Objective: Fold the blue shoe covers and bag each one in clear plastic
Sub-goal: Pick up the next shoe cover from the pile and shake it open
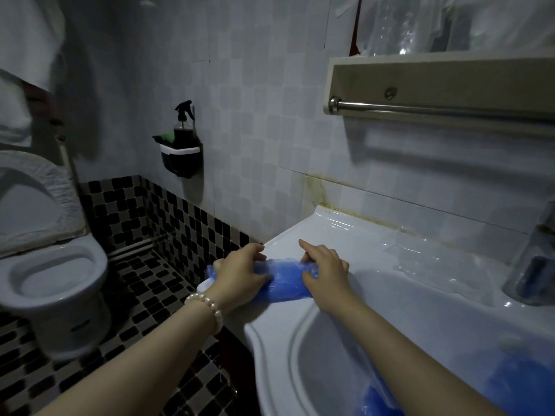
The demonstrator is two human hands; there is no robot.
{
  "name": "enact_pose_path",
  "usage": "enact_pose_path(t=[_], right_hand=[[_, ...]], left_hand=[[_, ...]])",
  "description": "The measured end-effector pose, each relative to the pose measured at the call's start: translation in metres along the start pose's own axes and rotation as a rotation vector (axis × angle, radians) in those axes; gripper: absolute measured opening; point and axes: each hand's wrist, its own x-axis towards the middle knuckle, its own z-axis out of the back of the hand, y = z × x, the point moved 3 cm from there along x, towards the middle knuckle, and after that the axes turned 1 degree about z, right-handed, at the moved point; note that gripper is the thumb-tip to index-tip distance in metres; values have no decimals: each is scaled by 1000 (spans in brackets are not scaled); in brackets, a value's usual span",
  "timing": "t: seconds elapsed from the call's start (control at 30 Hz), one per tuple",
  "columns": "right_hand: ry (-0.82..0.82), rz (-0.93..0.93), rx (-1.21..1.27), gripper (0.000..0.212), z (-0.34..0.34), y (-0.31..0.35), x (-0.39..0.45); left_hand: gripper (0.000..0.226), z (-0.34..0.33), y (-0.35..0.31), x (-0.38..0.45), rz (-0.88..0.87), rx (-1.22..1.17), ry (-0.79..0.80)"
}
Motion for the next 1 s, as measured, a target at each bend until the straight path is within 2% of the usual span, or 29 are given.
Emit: enact_pose_path(t=[0.07, 0.23, 0.37, 0.5, 0.63, 0.83, 0.9, 1.0], right_hand=[[-49, 34, -20, 53, -1, 2, 0], [-79, 30, -14, 48, -6, 3, -2], [-189, 89, 0, 31, -7, 2, -6], [-297, 103, 68, 27, -4, 0, -12], [-374, 343, -57, 22, 1, 3, -14], [-268, 592, -266, 19, 6, 10, -14], [-157, 572, -231, 19, 7, 10, -12], [96, 385, -147, 19, 19, 4, -6]], left_hand=[[57, 0, 0, -1, -7, -8, 4], [36, 6, -3, -4, -64, -5, -132], [29, 4, -9, -7, -165, 101, -79], [23, 0, -8, -10, -237, 164, -93], [26, 3, -12, -17, -444, 260, -126], [15, 4, -25, -19, -648, 511, -92], [16, 6, -24, -18, -703, 525, -41], [15, 14, -16, -21, -697, 432, 92]])
